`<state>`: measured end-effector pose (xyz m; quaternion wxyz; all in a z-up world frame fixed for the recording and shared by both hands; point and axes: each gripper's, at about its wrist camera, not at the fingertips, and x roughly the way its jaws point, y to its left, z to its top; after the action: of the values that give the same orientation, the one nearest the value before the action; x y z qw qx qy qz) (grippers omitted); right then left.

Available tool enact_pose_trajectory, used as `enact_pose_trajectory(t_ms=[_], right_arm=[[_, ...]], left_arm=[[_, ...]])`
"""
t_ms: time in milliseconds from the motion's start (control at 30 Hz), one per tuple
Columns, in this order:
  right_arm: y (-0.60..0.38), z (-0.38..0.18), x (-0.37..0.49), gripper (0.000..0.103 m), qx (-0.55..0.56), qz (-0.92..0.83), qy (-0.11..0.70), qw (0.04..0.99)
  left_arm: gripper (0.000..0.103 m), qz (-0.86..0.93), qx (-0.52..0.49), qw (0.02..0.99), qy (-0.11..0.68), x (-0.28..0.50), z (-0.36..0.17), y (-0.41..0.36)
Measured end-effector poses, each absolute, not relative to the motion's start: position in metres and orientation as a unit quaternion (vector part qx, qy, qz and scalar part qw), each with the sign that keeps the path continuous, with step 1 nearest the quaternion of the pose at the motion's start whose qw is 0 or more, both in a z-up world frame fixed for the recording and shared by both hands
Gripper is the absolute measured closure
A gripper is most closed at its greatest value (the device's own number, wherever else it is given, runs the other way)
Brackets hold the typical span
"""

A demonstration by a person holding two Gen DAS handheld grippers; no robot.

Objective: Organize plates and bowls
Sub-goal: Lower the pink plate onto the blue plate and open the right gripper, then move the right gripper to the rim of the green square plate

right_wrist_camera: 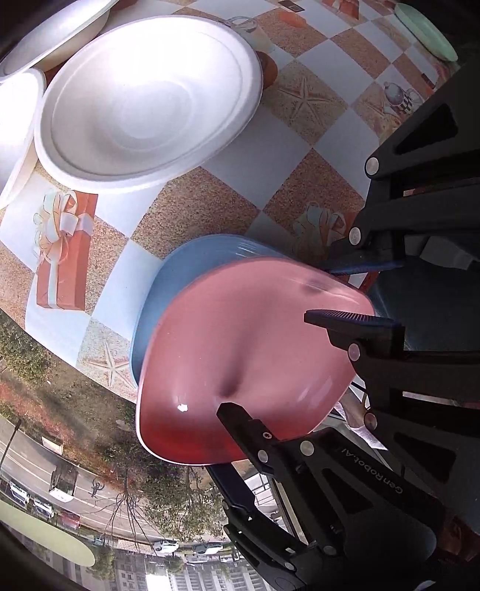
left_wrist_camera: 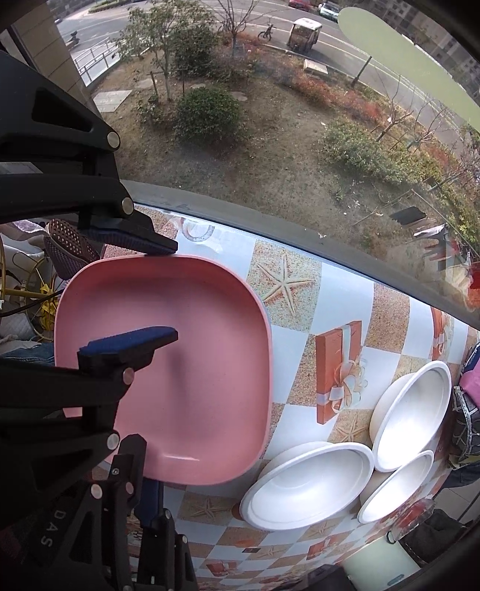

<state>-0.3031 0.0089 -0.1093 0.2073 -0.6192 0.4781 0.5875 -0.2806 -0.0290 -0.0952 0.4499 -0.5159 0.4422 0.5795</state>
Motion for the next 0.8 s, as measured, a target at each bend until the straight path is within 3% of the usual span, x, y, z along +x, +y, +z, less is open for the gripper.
enact_pose_trajectory(t_ms=[67, 133, 167, 200, 333, 400, 467, 600, 800], right_arm=[[0.012, -0.104, -0.3, 0.083, -0.618, 0.589, 0.476, 0.209], [0.014, -0.099, -0.293, 0.071, -0.617, 0.591, 0.474, 0.21], [0.015, -0.096, -0.289, 0.051, -0.615, 0.594, 0.475, 0.211], [0.016, -0.092, -0.284, 0.038, -0.613, 0.596, 0.473, 0.213], [0.018, -0.078, -0.258, 0.019, -0.6, 0.605, 0.475, 0.223], [0.02, -0.073, -0.242, 0.001, -0.592, 0.605, 0.479, 0.233], [0.022, -0.069, -0.225, 0.001, -0.588, 0.606, 0.478, 0.241], [0.02, -0.066, -0.183, 0.001, -0.575, 0.604, 0.481, 0.271], [0.012, -0.068, -0.112, 0.001, -0.535, 0.557, 0.543, 0.329]], left_arm=[[0.043, 0.582, -0.508, 0.461, 0.437, -0.277, -0.09, -0.03], [0.033, 0.584, -0.498, 0.465, 0.44, -0.273, -0.086, -0.03], [0.031, 0.585, -0.495, 0.47, 0.438, -0.271, -0.084, -0.03], [0.031, 0.587, -0.492, 0.474, 0.434, -0.27, -0.082, -0.03], [0.024, 0.573, -0.498, 0.509, 0.407, -0.261, -0.069, -0.032], [0.022, 0.554, -0.507, 0.53, 0.394, -0.253, -0.063, -0.032], [0.012, 0.532, -0.526, 0.53, 0.399, -0.242, -0.063, -0.027], [0.009, 0.481, -0.561, 0.538, 0.406, -0.214, -0.068, -0.019], [0.0, 0.406, -0.527, 0.584, 0.466, -0.152, -0.061, -0.009]])
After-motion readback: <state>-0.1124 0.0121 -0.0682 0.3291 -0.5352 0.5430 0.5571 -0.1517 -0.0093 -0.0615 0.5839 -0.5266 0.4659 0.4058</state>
